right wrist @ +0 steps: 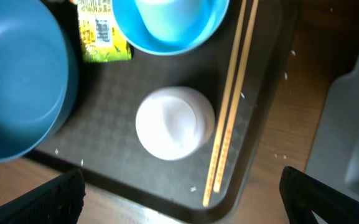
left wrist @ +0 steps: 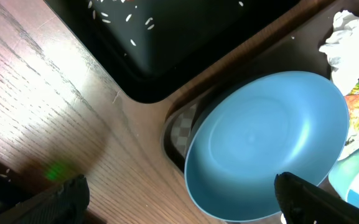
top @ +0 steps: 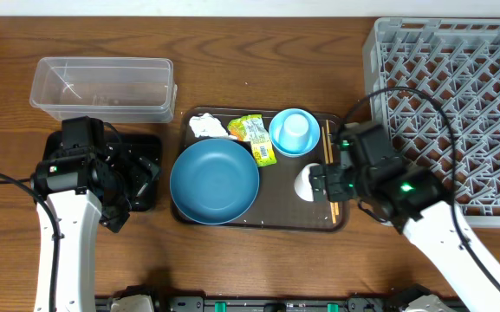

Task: Sort waste into correct bins and load items into the dishwasher rack
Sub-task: 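Close the right gripper on the white cup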

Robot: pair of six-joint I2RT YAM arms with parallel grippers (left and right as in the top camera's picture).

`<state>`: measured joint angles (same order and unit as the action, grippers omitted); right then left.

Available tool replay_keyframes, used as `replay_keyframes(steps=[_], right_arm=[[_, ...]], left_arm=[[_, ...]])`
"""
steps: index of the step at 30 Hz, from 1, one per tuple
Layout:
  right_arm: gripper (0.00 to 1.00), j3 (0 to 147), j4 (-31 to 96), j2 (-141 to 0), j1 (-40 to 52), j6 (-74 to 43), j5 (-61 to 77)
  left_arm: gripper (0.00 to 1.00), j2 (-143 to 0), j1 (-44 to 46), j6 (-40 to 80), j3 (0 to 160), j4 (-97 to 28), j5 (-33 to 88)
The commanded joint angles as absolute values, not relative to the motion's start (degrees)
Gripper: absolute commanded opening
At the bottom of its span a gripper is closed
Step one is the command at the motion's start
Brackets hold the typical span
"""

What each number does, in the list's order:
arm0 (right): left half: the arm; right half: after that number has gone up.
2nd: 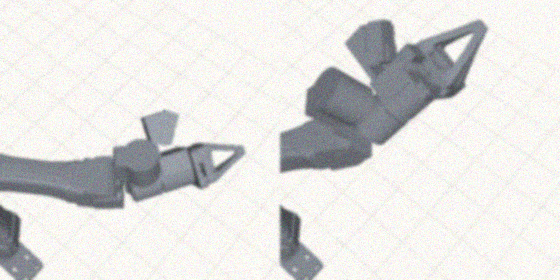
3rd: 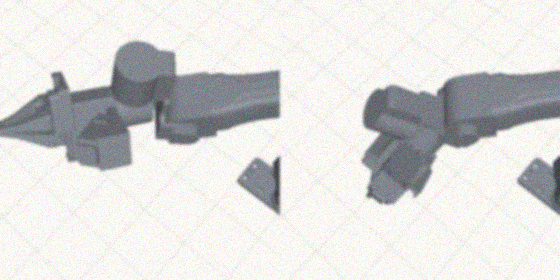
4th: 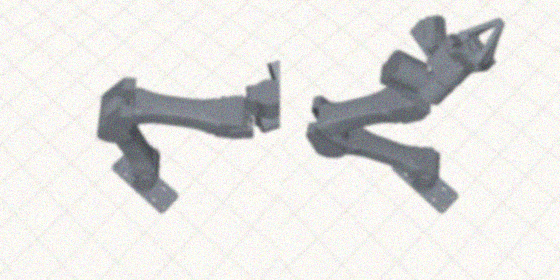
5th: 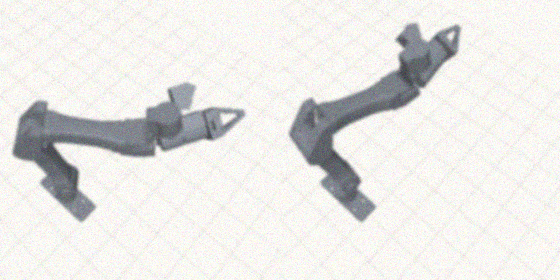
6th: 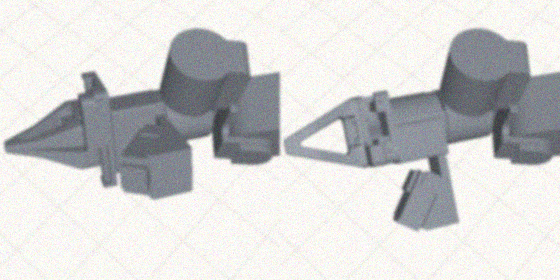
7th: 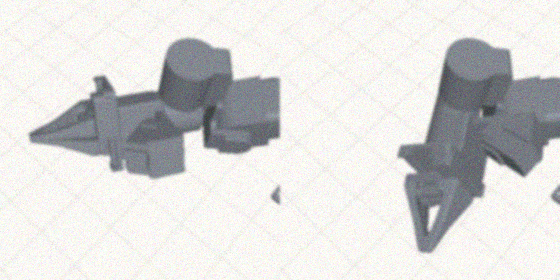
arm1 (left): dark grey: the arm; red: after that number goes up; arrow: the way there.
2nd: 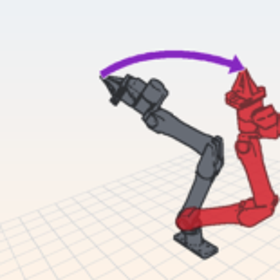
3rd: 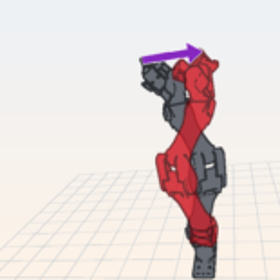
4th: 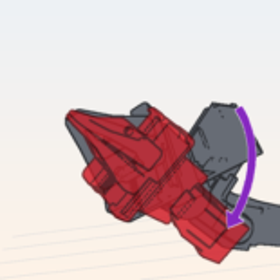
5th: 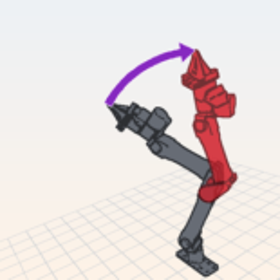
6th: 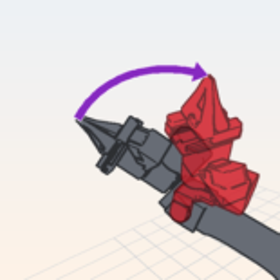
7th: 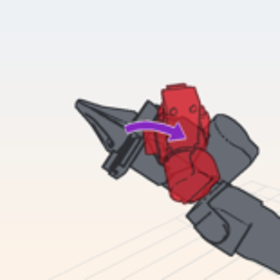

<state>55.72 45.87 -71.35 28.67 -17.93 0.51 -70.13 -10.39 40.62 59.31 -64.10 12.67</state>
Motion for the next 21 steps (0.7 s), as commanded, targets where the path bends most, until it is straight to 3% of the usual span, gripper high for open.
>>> replay_keyframes(steps=[1, 21], right_arm=[[0.99, 57.1, 44.5, -74.4, 30.4, -22.7, -4.5], [0.95, 57.1, 37.5, -90.1, 30.5, -22.7, 0.7]], left_arm=[[0.98, -70.1, -10.3, 40.3, 60.2, -64.2, 11.7], [0.98, -70.2, -10.3, 40.3, 60.2, -64.2, 11.7]])
